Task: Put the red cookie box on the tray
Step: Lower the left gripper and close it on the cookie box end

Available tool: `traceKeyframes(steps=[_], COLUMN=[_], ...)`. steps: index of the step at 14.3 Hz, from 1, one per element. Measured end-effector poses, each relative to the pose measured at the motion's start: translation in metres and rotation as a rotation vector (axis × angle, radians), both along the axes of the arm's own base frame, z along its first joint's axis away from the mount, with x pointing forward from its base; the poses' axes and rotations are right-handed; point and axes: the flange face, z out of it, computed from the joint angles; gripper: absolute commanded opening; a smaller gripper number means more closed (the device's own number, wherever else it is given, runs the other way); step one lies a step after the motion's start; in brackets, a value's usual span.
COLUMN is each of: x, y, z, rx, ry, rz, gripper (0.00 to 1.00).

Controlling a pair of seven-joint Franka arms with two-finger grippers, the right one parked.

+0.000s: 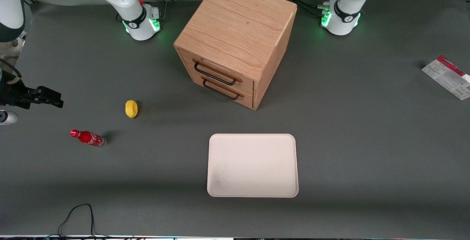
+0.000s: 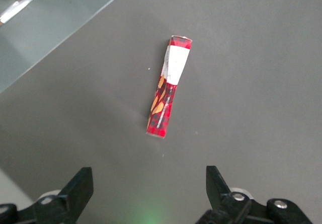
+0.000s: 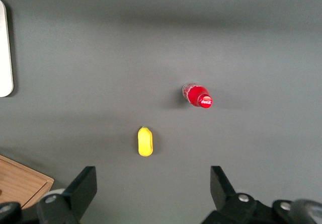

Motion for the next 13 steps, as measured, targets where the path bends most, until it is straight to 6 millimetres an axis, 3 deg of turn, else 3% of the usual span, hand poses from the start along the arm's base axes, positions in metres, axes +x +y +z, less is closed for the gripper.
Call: traceKeyframes(steps=[8, 10, 13], x=[0.014, 0.013, 0.015], y=[-0.003, -0.004, -0.002], z=[-0.166, -0.194, -0.219], rx=[0.019, 0.024, 0.031], ry=[-0.031, -0.037, -0.047], rz=[-0.016, -0.015, -0.016], gripper=[1.00, 1.00, 1.00])
